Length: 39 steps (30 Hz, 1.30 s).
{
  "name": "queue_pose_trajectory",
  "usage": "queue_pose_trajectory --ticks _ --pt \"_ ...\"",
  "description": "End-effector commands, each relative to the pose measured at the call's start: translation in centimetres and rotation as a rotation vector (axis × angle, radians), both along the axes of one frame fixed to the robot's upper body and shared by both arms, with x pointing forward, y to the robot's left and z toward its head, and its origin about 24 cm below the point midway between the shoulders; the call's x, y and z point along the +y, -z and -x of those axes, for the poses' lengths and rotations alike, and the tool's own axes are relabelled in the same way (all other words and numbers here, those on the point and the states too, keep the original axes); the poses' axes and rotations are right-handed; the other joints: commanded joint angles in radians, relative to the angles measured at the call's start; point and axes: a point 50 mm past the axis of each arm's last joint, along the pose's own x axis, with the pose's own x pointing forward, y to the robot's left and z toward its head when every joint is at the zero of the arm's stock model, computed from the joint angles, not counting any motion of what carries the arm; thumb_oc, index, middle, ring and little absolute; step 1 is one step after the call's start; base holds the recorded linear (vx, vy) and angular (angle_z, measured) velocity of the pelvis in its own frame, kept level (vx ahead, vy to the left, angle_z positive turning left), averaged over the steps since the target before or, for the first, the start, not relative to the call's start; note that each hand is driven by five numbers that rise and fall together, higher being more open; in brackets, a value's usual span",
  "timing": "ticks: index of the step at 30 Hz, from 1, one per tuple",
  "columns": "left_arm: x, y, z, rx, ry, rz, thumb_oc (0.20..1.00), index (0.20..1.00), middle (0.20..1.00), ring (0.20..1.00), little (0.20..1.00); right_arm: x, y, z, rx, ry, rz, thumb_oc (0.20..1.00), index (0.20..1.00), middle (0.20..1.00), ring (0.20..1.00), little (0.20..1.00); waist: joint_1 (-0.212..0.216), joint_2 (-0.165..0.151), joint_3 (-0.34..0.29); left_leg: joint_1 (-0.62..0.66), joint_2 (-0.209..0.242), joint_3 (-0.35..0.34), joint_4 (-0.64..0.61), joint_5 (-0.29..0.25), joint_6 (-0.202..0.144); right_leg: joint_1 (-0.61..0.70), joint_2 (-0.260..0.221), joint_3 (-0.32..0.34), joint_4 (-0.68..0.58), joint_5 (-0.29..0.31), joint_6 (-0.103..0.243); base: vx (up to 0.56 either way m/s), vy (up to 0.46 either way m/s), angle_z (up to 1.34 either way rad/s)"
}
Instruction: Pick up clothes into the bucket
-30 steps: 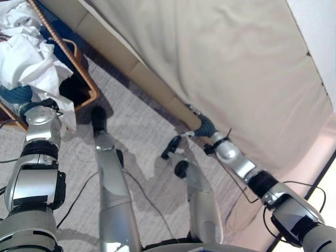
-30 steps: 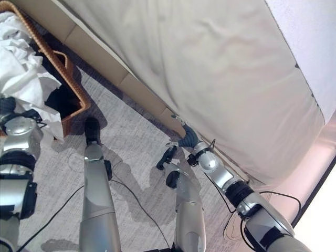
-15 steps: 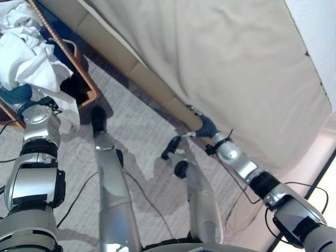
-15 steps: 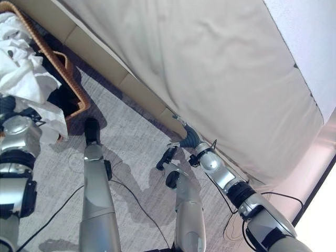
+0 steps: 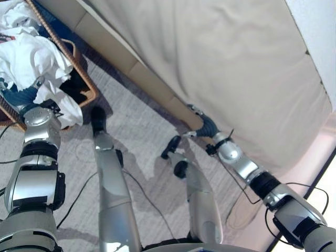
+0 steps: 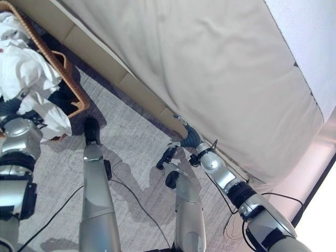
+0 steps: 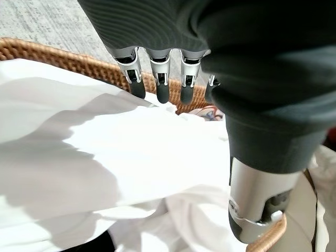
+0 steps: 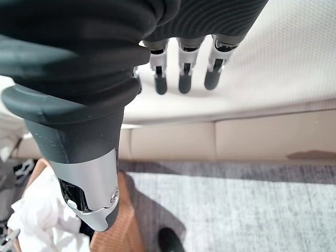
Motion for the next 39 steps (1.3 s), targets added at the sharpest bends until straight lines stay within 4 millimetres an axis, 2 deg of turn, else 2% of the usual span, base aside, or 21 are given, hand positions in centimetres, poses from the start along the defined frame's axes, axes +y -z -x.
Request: queue_pose_trajectory --ticks 1,7,12,13,14,17,20,21,26,27,30,31,35,36,38,39 --pt "0.1 -1.6 0.3 -0.078 0.01 -0.057 1.0 1.0 1.0 1.0 1.0 -1.3 -1.6 0.3 -0.063 0.035 -0.088 1.0 1.0 1.0 1.0 1.0 0.057 -0.106 0.063 0.063 -0.02 0.062 0.058 -0.123 0.049 0.052 -0.057 0.051 0.069 0.014 0.07 0.0 0.0 0.0" --pt "-1.0 -0.3 1.0 -0.109 0.0 -0.092 1.0 1.0 1.0 1.0 1.0 -1.5 -1.2 0.6 -0.061 0.057 -0.095 1.0 1.0 1.0 1.0 1.0 0.072 -0.107 0.063 0.091 -0.02 0.065 0.039 -0.116 0.048 0.068 -0.054 0.05 0.064 0.014 0.068 0.0 -0.016 0.0" --pt "-4.3 -1.5 1.9 -0.28 0.077 -0.228 1.0 1.0 1.0 1.0 1.0 -1.7 -0.4 0.9 -0.047 0.094 -0.127 1.0 1.0 1.0 1.0 1.0 0.101 -0.103 0.063 0.133 -0.019 0.071 0.008 -0.107 0.046 0.1 -0.055 0.036 0.055 0.018 0.071 0.0 -0.037 -0.01" --pt "-5.5 -1.5 2.5 -0.345 0.111 -0.243 1.0 1.0 1.0 1.0 1.0 -1.8 0.1 1.0 -0.032 0.111 -0.136 1.0 1.0 1.0 1.0 1.0 0.117 -0.099 0.063 0.162 -0.021 0.077 -0.008 -0.104 0.045 0.126 -0.054 0.035 0.046 0.019 0.072 -0.01 -0.035 0.0" --pt "-5.5 -1.4 2.6 -0.342 0.11 -0.242 1.0 1.0 1.0 1.0 1.0 -1.8 0.2 1.1 -0.029 0.111 -0.134 1.0 1.0 1.0 1.0 1.0 0.117 -0.099 0.063 0.168 -0.021 0.078 -0.011 -0.103 0.045 0.13 -0.053 0.035 0.044 0.02 0.072 -0.01 -0.036 0.03" --pt "-7.4 -1.4 3.4 -0.443 0.166 -0.229 1.0 1.0 1.0 1.0 1.0 -2.2 0.8 1.3 -0.009 0.138 -0.148 1.0 1.0 1.0 1.0 1.0 0.139 -0.088 0.063 0.22 -0.021 0.085 -0.037 -0.099 0.045 0.17 -0.055 0.038 0.028 0.028 0.074 0.0 0.0 0.0" --pt "-8.0 -1.6 3.9 -0.503 0.159 -0.225 1.0 1.0 1.0 1.0 1.0 -2.8 1.6 1.6 0.02 0.166 -0.153 1.0 1.0 1.0 1.0 1.0 0.154 -0.076 0.063 0.286 -0.02 0.1 -0.069 -0.09 0.043 0.23 -0.056 0.044 0.004 0.041 0.079 -0.01 -0.007 -0.01" --pt "-8.5 -2.3 4.3 -0.531 0.168 -0.267 1.0 1.0 1.0 1.0 1.0 -3.2 2.1 1.6 0.037 0.184 -0.145 1.0 1.0 1.0 1.0 1.0 0.164 -0.067 0.063 0.325 -0.018 0.107 -0.085 -0.087 0.042 0.264 -0.059 0.045 -0.008 0.046 0.082 0.0 0.0 0.0" --pt "-9.1 -2.7 4.8 -0.538 0.187 -0.339 1.0 1.0 1.0 1.0 1.0 -4.4 3.4 2.1 0.086 0.239 -0.154 1.0 1.0 1.0 1.0 1.0 0.173 -0.039 0.053 0.431 -0.015 0.129 -0.131 -0.076 0.038 0.356 -0.064 0.057 -0.045 0.063 0.088 0.0 0.003 -0.05" --pt "-9.3 -2.0 4.9 -0.5 0.198 -0.364 1.0 1.0 1.0 1.0 1.0 -5.1 3.7 2.4 0.103 0.264 -0.183 1.0 1.0 1.0 1.0 1.0 0.171 -0.022 0.032 0.48 -0.012 0.141 -0.153 -0.071 0.036 0.395 -0.068 0.061 -0.069 0.069 0.089 0.03 0.029 -0.08" --pt "-9.8 -1.6 5.0 -0.488 0.223 -0.378 1.0 1.0 1.0 1.0 1.0 -5.5 4.1 2.7 0.127 0.286 -0.244 1.0 1.0 1.0 1.0 1.0 0.171 -0.013 0.023 0.517 -0.011 0.15 -0.175 -0.064 0.035 0.426 -0.069 0.065 -0.092 0.078 0.091 0.03 0.019 -0.16" --pt "-10.0 -0.7 5.2 -0.461 0.241 -0.374 1.0 1.0 1.0 1.0 1.0 -6.4 4.3 3.2 0.145 0.32 -0.328 1.0 1.0 1.0 1.0 1.0 0.163 0.006 -0.004 0.567 -0.009 0.161 -0.205 -0.056 0.032 0.466 -0.07 0.078 -0.125 0.088 0.093 0.05 0.018 -0.12" --pt "-11.2 2.1 5.2 -0.39 0.371 -0.303 1.0 1.0 1.0 1.0 1.0 -7.7 4.3 3.7 0.139 0.368 -0.379 1.0 1.0 1.0 1.0 1.0 0.141 0.041 -0.051 0.663 -0.005 0.188 -0.251 -0.045 0.029 0.537 -0.071 0.098 -0.177 0.1 0.091 0.02 0.021 -0.2" --pt "-11.6 2.9 5.2 -0.366 0.414 -0.277 1.0 1.0 1.0 1.0 1.0 -8.1 4.4 3.9 0.141 0.381 -0.389 1.0 1.0 1.0 1.0 1.0 0.133 0.048 -0.062 0.672 -0.009 0.202 -0.26 -0.017 0.038 0.546 -0.078 0.09 -0.196 0.121 0.079 -0.04 0.05 -0.2" --pt "-12.5 5.8 5.5 -0.269 0.535 -0.207 1.0 1.0 1.0 1.0 1.0 -9.1 5.1 4.7 0.164 0.418 -0.402 1.0 1.0 1.0 1.0 1.0 0.106 0.071 -0.109 0.748 -0.004 0.223 -0.308 -0.003 0.029 0.593 -0.068 0.111 -0.249 0.13 0.082 0.03 0.035 -0.19" --pt "-12.5 5.8 5.5 -0.268 0.536 -0.206 1.0 1.0 1.0 1.0 1.0 -9.1 5.2 4.7 0.165 0.418 -0.402 1.0 1.0 1.0 1.0 1.0 0.107 0.071 -0.108 0.752 -0.003 0.224 -0.311 -0.002 0.029 0.595 -0.068 0.111 -0.251 0.131 0.082 0.05 0.003 -0.15"
